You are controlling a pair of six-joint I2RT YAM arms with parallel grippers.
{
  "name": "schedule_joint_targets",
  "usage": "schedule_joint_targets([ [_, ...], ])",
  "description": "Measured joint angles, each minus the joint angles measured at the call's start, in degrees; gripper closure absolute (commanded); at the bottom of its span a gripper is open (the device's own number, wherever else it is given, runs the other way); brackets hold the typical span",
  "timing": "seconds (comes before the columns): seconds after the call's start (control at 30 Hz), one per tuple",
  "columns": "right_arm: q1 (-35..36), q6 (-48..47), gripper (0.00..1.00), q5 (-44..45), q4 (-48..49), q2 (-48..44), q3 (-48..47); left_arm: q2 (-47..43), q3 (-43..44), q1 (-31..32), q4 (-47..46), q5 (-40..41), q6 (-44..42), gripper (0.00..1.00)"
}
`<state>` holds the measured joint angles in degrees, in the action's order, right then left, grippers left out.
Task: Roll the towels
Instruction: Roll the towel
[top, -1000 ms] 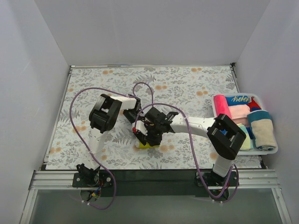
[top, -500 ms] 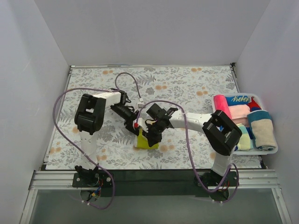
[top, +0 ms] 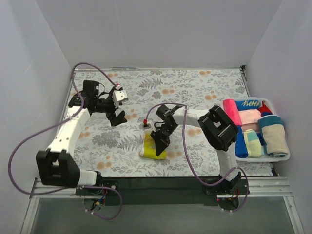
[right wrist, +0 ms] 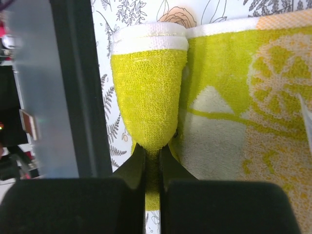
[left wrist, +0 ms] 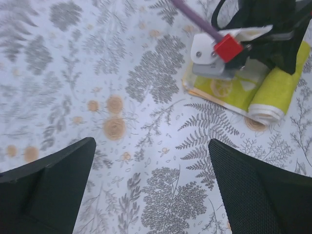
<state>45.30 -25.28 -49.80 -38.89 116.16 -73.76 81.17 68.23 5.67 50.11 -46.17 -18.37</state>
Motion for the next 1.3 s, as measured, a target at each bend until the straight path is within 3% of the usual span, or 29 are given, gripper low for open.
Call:
schedule_joint_targets([
  [0.13, -2.05, -0.20, 0.99, -4.22, -2.32, 3.23, -1.62, -11.41, -1.77, 0.46, -3.76, 1.66, 2.71, 0.02],
  [0.3, -4.04, -0.63, 0.99, -8.48, -6.60, 8.13, -4.87, -12.98, -5.38, 3.21, 0.33, 1.57, -2.29, 0.05],
  [0.5, -4.90, -1.03, 0.99, -10.99, -11.69, 12.70, -8.92, -20.98, -24.17, 17.90, -3.26, 9.44, -5.42, 0.11],
  [0.63, -5.18, -1.57, 0.99, -12.20, -14.27, 14.97, -10.78, -26.60, -28.65, 28.57, -7.41, 14.36, -7.69, 0.23],
  [0.77, -5.51, -1.90, 0.99, -13.70, -16.37, 16.94, -11.93, -22.38, -29.94, 36.63, -13.73, 19.65, -8.46, 0.38],
  [0.9, -5.79, -1.95, 0.99, -15.04, -17.86, 18.38, -12.61, -14.40, -30.29, 43.15, -18.60, 23.47, -8.46, 0.44],
  [1.3, -6.03, -1.92, 0.99, -15.74, -19.76, 19.74, -13.75, -4.22, -32.96, 47.82, -30.80, 30.21, -7.85, 0.50],
])
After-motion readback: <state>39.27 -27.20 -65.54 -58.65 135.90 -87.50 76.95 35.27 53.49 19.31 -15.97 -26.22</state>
